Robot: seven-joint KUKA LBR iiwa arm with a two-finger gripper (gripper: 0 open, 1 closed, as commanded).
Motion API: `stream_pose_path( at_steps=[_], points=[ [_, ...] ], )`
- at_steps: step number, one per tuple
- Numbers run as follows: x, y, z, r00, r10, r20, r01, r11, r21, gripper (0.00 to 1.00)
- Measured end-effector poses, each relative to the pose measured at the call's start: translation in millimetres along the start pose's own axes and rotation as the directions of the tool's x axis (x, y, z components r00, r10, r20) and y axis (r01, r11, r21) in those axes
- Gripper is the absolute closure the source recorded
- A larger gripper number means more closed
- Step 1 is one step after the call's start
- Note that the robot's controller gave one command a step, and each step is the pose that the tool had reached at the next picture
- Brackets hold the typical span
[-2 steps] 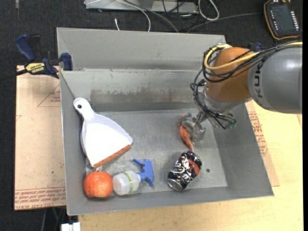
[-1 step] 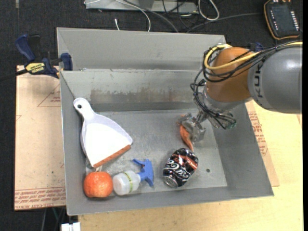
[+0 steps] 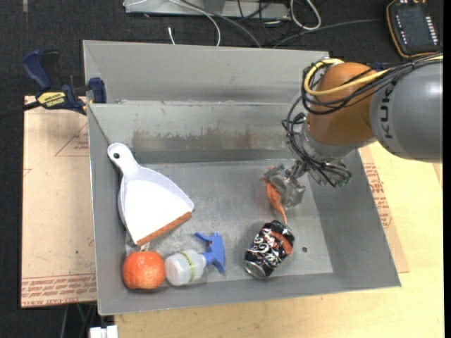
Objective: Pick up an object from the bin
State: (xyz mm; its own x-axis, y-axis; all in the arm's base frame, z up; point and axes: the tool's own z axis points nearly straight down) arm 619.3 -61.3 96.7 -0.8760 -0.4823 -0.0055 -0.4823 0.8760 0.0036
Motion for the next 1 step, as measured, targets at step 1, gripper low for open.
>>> stream_pose_path(
  at_steps=[1],
  points=[
    [-0.6,0.4,-31.4,1.0,0.0,0.0,0.0,1.0,0.0,1.0]
  ],
)
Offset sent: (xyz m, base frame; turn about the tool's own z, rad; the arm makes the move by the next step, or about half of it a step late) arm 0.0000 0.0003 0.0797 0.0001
